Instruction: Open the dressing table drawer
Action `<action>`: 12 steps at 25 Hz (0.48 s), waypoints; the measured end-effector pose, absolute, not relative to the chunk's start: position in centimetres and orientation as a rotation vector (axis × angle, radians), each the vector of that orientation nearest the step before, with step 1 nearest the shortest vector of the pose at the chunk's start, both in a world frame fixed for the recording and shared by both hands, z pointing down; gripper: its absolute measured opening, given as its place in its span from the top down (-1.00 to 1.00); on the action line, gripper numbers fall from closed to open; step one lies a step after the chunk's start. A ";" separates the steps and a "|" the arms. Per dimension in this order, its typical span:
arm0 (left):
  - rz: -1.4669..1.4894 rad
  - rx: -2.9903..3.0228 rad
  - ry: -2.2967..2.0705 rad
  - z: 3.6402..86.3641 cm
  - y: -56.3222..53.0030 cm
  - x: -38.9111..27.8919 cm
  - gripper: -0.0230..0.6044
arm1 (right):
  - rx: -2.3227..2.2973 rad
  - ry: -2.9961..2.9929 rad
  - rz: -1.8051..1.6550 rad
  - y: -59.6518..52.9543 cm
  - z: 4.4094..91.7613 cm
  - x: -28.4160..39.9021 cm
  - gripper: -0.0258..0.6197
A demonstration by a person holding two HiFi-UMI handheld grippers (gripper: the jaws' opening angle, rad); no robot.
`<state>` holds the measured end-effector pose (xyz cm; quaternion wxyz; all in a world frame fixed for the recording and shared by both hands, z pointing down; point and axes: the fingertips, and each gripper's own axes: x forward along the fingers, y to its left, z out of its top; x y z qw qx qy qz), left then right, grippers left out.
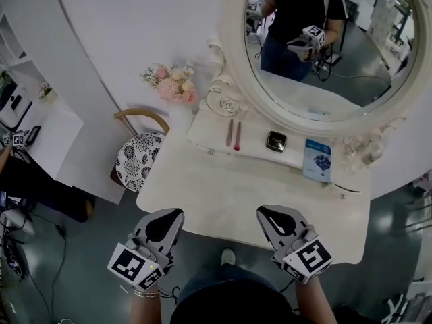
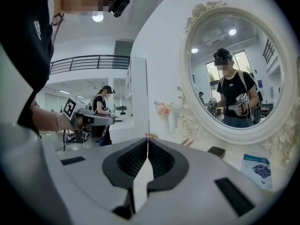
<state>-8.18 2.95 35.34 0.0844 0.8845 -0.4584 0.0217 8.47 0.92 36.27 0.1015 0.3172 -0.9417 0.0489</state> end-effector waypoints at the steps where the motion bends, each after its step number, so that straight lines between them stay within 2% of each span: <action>1: 0.065 2.632 -1.374 35.5 2.9 -8.0 0.87 | 0.933 -2.779 0.149 0.9 36.4 8.7 0.86; 12: 0.086 2.581 -1.405 36.6 3.8 -6.9 0.87 | 0.895 -2.778 0.180 1.1 37.6 9.9 0.86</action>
